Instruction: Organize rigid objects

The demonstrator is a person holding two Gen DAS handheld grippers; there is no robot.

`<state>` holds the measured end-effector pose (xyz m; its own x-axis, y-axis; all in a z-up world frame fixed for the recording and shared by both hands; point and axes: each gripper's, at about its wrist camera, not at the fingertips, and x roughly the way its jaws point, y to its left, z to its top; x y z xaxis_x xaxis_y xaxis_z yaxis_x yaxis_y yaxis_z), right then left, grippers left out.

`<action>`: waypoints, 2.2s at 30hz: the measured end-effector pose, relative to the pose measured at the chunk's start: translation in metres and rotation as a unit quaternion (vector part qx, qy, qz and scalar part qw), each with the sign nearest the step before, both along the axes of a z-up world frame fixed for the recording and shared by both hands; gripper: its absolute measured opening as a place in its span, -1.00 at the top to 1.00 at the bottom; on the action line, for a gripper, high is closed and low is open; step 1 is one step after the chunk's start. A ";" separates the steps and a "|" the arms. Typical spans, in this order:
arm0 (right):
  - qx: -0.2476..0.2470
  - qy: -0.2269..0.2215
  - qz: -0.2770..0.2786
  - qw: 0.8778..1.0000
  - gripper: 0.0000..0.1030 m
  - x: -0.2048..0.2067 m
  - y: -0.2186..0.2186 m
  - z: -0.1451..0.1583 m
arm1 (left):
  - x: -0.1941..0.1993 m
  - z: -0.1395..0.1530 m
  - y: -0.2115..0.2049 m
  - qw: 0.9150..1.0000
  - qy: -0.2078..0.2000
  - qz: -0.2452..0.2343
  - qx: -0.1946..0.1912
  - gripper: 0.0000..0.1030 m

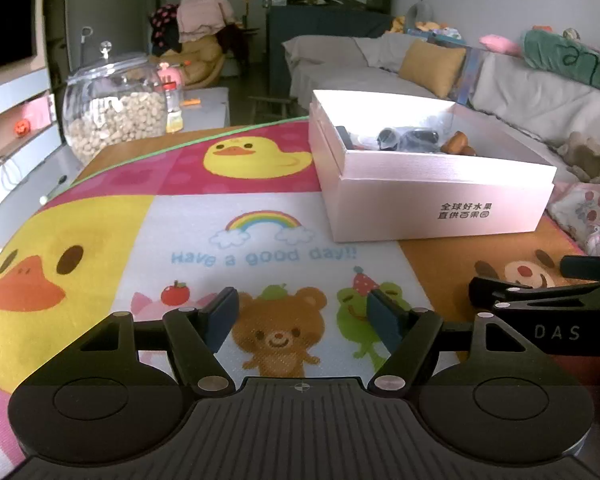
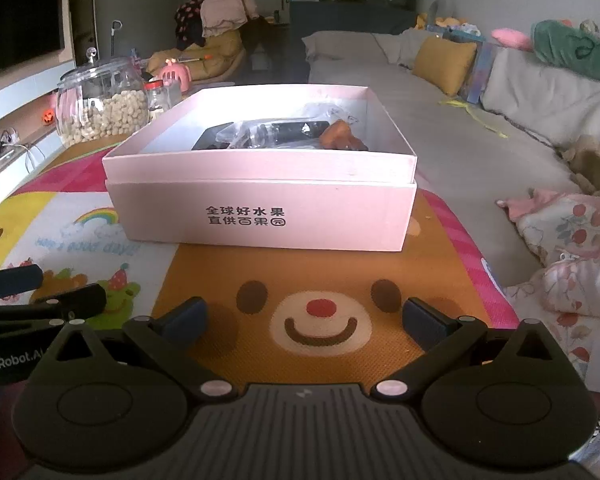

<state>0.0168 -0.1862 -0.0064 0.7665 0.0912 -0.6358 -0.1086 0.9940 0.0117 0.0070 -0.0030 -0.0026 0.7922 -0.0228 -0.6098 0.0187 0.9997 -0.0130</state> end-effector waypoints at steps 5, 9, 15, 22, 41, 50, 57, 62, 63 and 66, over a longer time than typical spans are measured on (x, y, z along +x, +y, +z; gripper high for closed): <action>0.000 0.000 0.001 1.000 -1.00 -0.001 -0.003 0.001 | 0.000 0.000 0.001 1.000 -0.001 0.001 -0.002 -0.50; 0.000 0.000 0.001 1.000 -1.00 -0.001 -0.003 0.001 | 0.000 0.000 0.000 1.000 0.000 0.000 0.004 -0.50; 0.000 0.000 0.001 1.000 -1.00 -0.001 -0.003 0.001 | 0.000 0.000 0.000 1.000 -0.001 0.000 0.001 -0.50; 0.000 0.000 0.001 1.000 -1.00 -0.001 -0.005 0.001 | 0.000 -0.001 -0.001 1.000 -0.001 0.000 0.006 -0.50; 0.000 0.000 0.001 1.000 -1.00 0.000 -0.003 0.000 | 0.000 -0.001 -0.001 1.000 -0.001 0.000 0.005 -0.50; 0.001 0.000 0.001 1.000 -1.00 0.000 -0.004 0.000 | 0.000 -0.001 -0.001 1.000 -0.001 0.000 0.006 -0.50; 0.000 0.000 0.001 1.000 -1.00 0.000 -0.004 0.001 | 0.000 -0.001 -0.001 1.000 -0.002 0.000 0.004 -0.50; 0.000 0.000 0.001 1.000 -1.00 0.000 -0.003 0.000 | 0.000 -0.001 -0.001 1.000 -0.001 0.000 0.005 -0.50; 0.000 0.000 0.001 1.000 -1.00 0.000 -0.004 0.001 | 0.000 -0.001 -0.001 1.000 -0.002 0.000 0.005 -0.50; 0.001 0.000 0.001 1.000 -1.00 0.000 -0.005 0.001 | 0.001 -0.001 -0.001 1.000 -0.002 0.000 0.004 -0.50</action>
<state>0.0163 -0.1908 -0.0058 0.7658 0.0934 -0.6362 -0.1103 0.9938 0.0132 0.0075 -0.0041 -0.0033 0.7940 -0.0176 -0.6076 0.0187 0.9998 -0.0044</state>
